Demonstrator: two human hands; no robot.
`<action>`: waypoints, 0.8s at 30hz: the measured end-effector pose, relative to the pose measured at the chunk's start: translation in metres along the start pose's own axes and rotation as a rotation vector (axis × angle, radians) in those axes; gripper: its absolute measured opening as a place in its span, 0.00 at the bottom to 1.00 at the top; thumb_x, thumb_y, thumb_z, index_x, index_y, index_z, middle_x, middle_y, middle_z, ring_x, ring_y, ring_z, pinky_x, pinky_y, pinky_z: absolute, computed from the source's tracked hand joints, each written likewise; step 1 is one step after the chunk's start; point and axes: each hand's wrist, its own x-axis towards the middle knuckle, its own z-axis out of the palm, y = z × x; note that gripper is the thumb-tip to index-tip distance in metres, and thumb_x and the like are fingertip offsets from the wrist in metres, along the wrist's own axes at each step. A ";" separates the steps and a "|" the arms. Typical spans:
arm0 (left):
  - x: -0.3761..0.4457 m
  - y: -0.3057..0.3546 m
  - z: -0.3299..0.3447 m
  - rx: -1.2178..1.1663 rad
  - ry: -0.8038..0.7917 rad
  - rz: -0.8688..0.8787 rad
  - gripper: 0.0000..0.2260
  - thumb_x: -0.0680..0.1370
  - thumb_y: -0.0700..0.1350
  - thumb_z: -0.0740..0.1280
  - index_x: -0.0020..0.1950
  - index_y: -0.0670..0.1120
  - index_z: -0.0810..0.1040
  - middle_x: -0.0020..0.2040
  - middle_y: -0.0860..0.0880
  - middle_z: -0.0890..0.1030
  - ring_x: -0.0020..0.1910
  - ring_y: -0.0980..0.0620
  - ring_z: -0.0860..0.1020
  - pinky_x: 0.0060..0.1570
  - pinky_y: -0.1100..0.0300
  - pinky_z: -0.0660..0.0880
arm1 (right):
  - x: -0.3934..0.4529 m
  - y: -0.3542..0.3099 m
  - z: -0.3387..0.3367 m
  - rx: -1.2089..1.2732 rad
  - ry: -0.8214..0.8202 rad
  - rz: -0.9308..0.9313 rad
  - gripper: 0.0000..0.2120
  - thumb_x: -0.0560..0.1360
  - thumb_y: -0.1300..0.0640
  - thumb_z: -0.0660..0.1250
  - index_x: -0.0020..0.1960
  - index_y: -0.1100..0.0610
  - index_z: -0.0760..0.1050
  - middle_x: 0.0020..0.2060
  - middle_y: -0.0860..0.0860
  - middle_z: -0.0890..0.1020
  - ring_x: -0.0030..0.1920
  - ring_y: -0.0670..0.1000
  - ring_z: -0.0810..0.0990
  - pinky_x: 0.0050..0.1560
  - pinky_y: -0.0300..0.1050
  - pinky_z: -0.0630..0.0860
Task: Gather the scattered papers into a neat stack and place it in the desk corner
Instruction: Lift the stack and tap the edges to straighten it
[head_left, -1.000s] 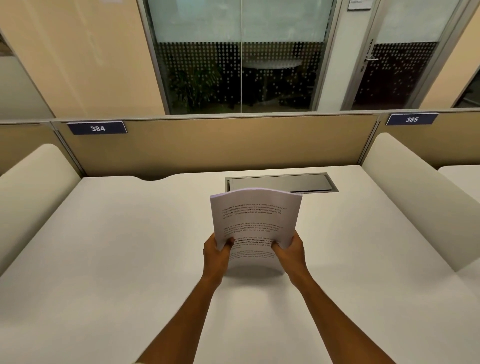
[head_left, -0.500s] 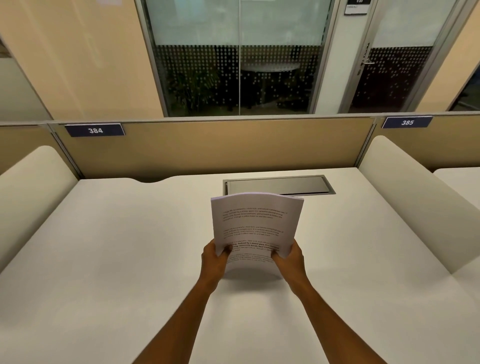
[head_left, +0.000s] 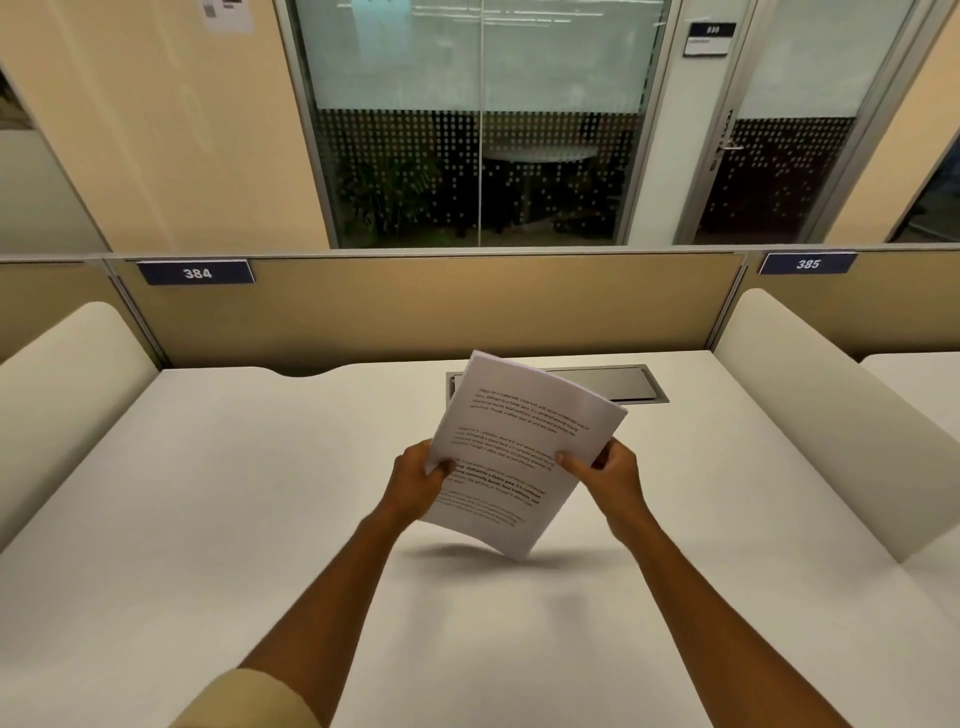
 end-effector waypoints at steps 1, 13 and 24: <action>0.004 0.004 -0.006 0.037 -0.016 0.018 0.10 0.80 0.41 0.63 0.59 0.42 0.78 0.54 0.43 0.83 0.51 0.43 0.83 0.52 0.47 0.82 | 0.003 -0.006 -0.003 0.009 0.002 -0.012 0.17 0.68 0.60 0.78 0.53 0.51 0.77 0.49 0.51 0.85 0.49 0.51 0.84 0.41 0.39 0.83; 0.041 0.046 -0.053 0.466 -0.162 0.146 0.09 0.79 0.39 0.62 0.57 0.43 0.77 0.57 0.43 0.81 0.55 0.42 0.81 0.51 0.50 0.80 | 0.013 -0.020 -0.021 -0.277 -0.171 -0.115 0.17 0.70 0.60 0.76 0.57 0.56 0.77 0.50 0.55 0.86 0.47 0.53 0.86 0.47 0.44 0.84; 0.042 0.055 -0.044 0.631 -0.202 0.180 0.02 0.78 0.45 0.65 0.50 0.51 0.75 0.56 0.45 0.83 0.51 0.43 0.83 0.52 0.47 0.81 | 0.009 -0.020 0.004 -0.324 -0.163 -0.095 0.09 0.74 0.53 0.73 0.53 0.54 0.79 0.47 0.53 0.84 0.44 0.56 0.84 0.42 0.44 0.81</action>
